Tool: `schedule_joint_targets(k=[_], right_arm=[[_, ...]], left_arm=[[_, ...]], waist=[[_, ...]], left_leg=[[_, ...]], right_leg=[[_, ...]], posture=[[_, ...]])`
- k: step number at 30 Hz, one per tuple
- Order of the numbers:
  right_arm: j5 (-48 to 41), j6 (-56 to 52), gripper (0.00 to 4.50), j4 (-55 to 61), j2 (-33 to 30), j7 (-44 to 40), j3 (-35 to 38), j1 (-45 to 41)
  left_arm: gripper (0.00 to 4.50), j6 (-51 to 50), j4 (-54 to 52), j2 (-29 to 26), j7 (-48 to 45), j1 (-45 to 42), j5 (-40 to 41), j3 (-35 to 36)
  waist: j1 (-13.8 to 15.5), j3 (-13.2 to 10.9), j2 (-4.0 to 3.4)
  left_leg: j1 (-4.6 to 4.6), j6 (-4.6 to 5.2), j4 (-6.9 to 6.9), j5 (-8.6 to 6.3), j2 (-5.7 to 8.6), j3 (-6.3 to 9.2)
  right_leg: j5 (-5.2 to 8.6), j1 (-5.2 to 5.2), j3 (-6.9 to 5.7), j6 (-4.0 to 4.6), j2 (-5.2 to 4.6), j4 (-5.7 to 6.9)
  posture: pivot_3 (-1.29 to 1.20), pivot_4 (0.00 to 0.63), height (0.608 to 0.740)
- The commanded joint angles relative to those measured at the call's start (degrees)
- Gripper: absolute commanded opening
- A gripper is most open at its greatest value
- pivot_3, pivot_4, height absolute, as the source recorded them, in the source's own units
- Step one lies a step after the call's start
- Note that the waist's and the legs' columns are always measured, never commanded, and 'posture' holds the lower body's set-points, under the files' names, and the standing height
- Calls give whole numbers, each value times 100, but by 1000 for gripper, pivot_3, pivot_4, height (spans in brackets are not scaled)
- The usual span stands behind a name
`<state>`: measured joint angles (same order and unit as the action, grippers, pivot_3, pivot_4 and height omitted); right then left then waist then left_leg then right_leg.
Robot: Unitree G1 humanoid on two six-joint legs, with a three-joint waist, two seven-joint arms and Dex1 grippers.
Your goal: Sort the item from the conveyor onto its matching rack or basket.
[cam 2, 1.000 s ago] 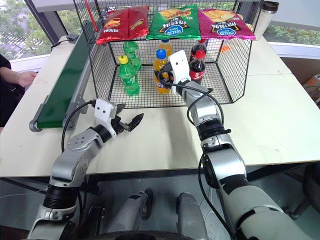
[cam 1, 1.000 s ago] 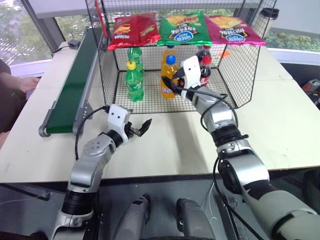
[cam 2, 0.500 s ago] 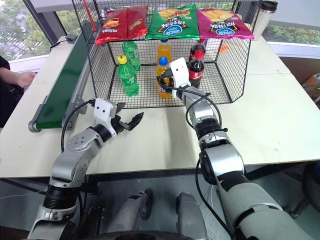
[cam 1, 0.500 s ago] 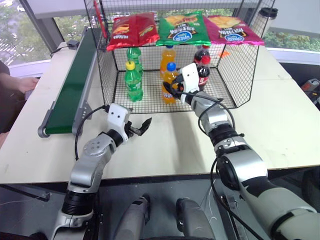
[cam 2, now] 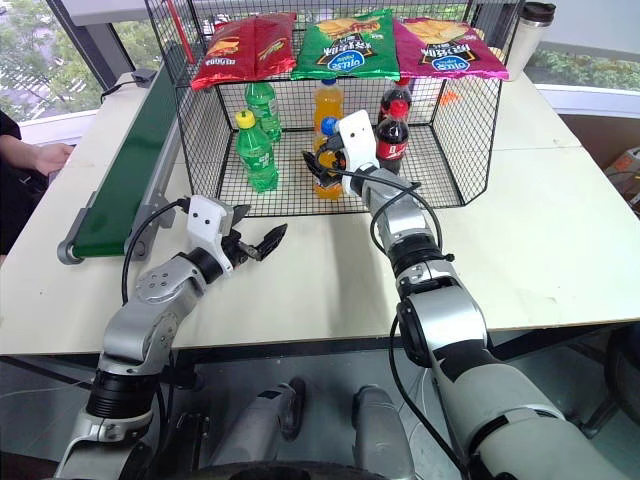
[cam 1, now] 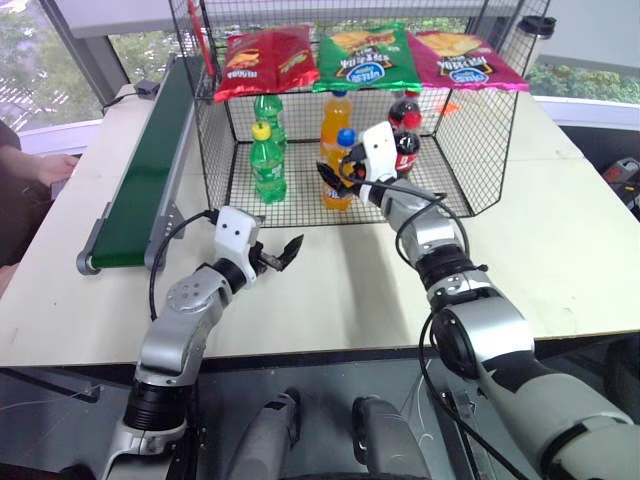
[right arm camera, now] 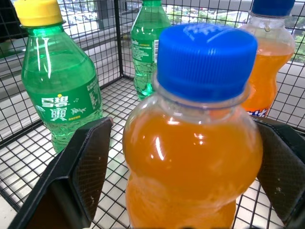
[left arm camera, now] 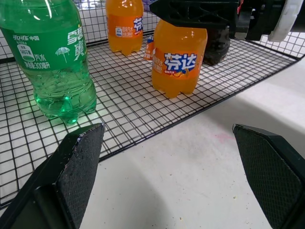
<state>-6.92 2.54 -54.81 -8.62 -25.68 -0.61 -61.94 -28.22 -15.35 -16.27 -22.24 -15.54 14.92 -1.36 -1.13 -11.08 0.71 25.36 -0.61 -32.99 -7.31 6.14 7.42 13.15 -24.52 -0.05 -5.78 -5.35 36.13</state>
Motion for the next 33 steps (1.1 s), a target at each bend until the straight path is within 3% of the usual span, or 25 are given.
schedule_joint_targets(k=[1,11,23,33], right_arm=[[-32,-106,4429,547,-103,-99,106,-102],[-78,-925,4429,1882,-533,-425,69,499],[-849,-3445,4429,6033,-2234,-2340,-386,3071],[-1003,-3841,4429,6724,-2573,-2440,-399,3963]], left_arm=[[4500,106,-89,4,1,-65,-18,12],[4500,167,-13,80,-25,-92,-68,-13],[4500,86,-155,-143,-413,96,7,-98],[4500,-70,-283,-327,-744,384,56,-290]], waist=[[0,0,0],[24,0,0],[32,2,-1],[50,3,0]], left_leg=[[0,0,0,0,0,0],[0,-6,0,-4,0,0],[1,-7,-2,-5,-2,-3],[2,-7,-6,-6,-2,-4]], right_leg=[[0,0,0,0,0,0],[0,1,0,0,-1,0],[13,3,1,20,-13,-2],[15,9,0,22,-26,-10]], posture=[[0,150,738],[0,150,738],[0,150,738],[0,150,738]])
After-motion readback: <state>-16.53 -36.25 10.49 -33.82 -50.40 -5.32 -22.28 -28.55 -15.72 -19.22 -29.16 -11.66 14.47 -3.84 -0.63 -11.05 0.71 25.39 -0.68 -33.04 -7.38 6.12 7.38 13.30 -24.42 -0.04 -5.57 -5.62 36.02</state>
